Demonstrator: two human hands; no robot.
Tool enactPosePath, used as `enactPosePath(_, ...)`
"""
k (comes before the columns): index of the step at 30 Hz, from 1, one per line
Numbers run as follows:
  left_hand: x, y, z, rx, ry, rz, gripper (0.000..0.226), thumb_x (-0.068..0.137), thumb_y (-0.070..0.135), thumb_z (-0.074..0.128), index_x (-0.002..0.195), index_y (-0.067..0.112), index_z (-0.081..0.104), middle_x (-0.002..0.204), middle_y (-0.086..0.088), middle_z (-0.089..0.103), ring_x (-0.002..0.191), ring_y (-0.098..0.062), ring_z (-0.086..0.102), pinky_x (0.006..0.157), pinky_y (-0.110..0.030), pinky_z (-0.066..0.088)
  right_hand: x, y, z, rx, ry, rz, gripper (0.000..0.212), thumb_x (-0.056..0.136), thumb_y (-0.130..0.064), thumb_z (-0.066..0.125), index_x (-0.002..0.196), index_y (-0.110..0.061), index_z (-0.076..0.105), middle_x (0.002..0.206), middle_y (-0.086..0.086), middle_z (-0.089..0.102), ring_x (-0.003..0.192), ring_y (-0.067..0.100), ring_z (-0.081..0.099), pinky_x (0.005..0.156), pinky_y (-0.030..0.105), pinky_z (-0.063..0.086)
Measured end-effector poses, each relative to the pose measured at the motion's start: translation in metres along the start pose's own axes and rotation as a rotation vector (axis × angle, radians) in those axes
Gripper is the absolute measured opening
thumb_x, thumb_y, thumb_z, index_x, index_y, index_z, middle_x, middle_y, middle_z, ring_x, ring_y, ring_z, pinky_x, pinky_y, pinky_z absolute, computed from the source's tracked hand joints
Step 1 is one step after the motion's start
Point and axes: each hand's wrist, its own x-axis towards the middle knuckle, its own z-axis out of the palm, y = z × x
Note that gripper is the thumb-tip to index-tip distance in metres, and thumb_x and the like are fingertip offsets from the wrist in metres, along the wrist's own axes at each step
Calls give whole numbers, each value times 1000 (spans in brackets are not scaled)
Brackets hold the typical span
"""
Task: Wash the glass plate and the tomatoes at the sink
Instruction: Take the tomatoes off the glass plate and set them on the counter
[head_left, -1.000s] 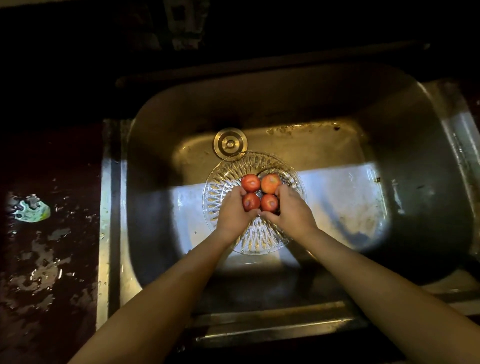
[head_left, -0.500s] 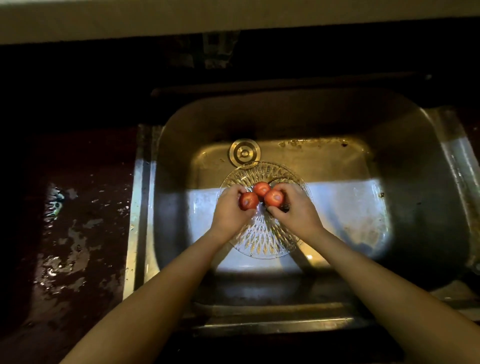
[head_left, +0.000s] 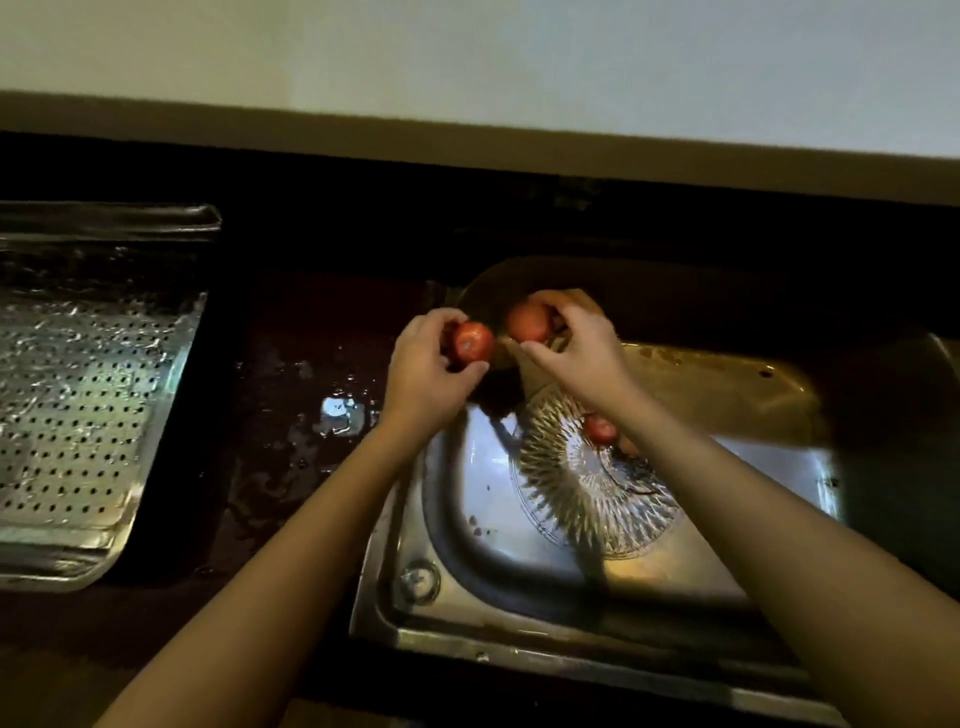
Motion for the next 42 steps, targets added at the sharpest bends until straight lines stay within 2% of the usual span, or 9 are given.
enactPosePath(3,5,-15,-30,4,68,-51,50,71,11,77,116,12,56,111,-7,53,81,-11,53,61,-2,42,17,-30,15,-3,-46,-91,51,76,-18,73,123,-10,55,122,13,54,116,28,51,100,39,42)
enactPosePath(8,2,-44,-60,-9,176,-178,50,73,13,75,118,14,54,115,-12,57,93,-21,60,75,-23,49,33,-62,52,-16,-139,-168,51,78,-19,70,125,-10,52,128,12,53,121,28,47,102,39,39)
enactPosePath(16,4,-74,-76,45,216,-296,52,71,18,77,117,15,56,115,-11,60,100,-21,59,81,-24,45,42,-81,88,-112,-177,-188,53,78,-25,71,127,-15,53,131,8,53,124,27,41,103,35,34)
enactPosePath(19,6,-74,-77,46,200,-291,52,71,18,76,118,13,55,115,-13,59,101,-24,58,83,-29,47,42,-81,94,-177,-199,-195,54,78,-29,70,128,-18,52,132,6,53,126,26,38,102,35,31)
enactPosePath(22,7,-74,-78,59,167,-294,54,73,20,75,122,14,53,120,-12,55,107,-24,55,80,-25,41,41,-80,97,-189,-198,-193,54,79,-30,69,129,-19,50,133,5,51,127,27,35,101,38,29)
enactPosePath(30,6,-70,-81,143,105,-261,59,76,21,74,128,13,47,125,-13,50,118,-29,48,99,-38,43,41,-82,97,-241,-220,-182,59,81,-33,67,133,-19,45,136,9,47,127,30,34,103,39,31)
enactPosePath(36,0,-61,-87,221,98,-224,70,76,21,73,136,14,39,132,-12,47,126,-28,36,102,-35,34,37,-76,79,-193,-210,-155,63,81,-31,68,137,-19,42,138,8,46,127,30,34,103,38,33)
enactPosePath(42,-8,-31,-92,307,140,-80,65,77,19,71,135,15,41,135,-11,43,128,-28,33,103,-36,33,29,-51,35,-219,-247,-114,62,81,-27,68,136,-18,42,138,10,46,127,31,33,103,35,32)
